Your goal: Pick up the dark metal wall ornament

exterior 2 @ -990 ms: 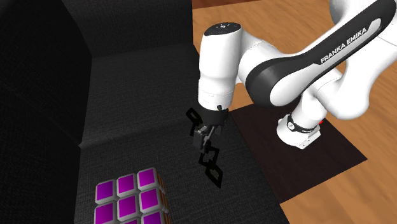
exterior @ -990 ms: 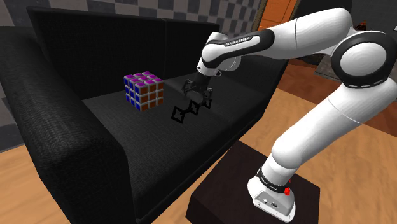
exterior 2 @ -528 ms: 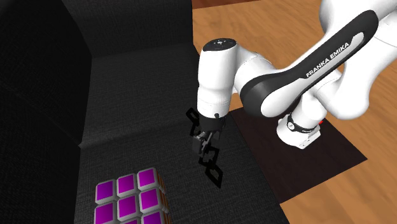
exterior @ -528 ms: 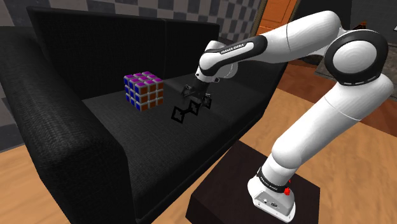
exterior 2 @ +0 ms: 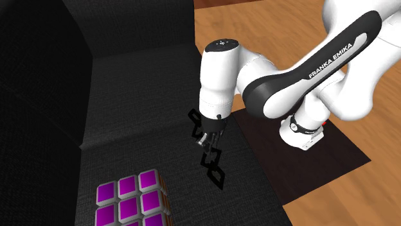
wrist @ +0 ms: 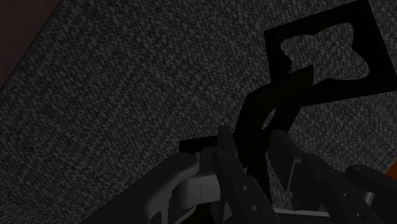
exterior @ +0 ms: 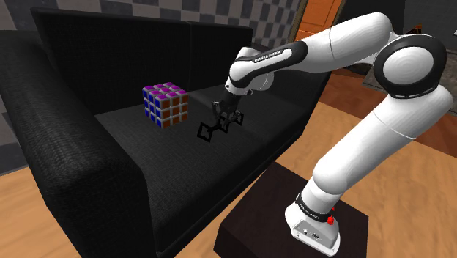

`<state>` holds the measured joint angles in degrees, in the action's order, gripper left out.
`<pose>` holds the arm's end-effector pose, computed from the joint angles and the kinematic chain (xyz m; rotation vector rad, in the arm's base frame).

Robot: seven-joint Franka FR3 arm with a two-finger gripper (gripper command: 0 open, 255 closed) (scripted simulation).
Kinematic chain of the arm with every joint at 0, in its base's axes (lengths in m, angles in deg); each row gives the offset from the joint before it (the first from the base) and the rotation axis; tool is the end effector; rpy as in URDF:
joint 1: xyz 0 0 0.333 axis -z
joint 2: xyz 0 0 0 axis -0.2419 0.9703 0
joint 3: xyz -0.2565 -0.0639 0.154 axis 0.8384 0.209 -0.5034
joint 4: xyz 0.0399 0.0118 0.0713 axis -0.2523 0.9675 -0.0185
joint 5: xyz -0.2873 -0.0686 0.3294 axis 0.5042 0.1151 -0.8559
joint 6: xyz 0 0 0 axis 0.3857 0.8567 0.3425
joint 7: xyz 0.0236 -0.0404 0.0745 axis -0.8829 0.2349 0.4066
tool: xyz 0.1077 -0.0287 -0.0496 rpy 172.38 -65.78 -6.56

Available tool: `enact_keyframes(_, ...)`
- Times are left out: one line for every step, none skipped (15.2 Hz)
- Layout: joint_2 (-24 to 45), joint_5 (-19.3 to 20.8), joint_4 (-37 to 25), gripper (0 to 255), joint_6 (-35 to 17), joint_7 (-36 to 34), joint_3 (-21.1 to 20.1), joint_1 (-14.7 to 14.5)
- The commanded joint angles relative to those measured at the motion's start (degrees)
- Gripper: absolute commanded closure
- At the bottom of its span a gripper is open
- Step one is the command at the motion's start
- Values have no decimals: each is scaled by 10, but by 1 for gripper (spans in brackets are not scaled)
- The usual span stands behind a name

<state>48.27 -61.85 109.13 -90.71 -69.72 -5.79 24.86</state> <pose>0.5169 -0.0246 0.3441 -2.5179 1.4448 0.0074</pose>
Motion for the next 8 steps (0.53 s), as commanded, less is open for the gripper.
enact_keyframes(0,0,0,255,0,0,0,0)
enact_keyframes(1,0,1,255,-1,0,0,0)
enact_keyframes(-3,1,-3,255,7,-2,0,0)
enact_keyframes(-7,3,-8,255,15,-4,0,1)
enact_keyframes(-11,4,-12,255,23,-6,1,1)
enact_keyframes(-15,6,-16,255,31,-9,1,2)
enact_keyframes(-18,7,-21,255,39,-11,1,2)
enact_keyframes(-22,8,-25,255,47,-12,2,2)
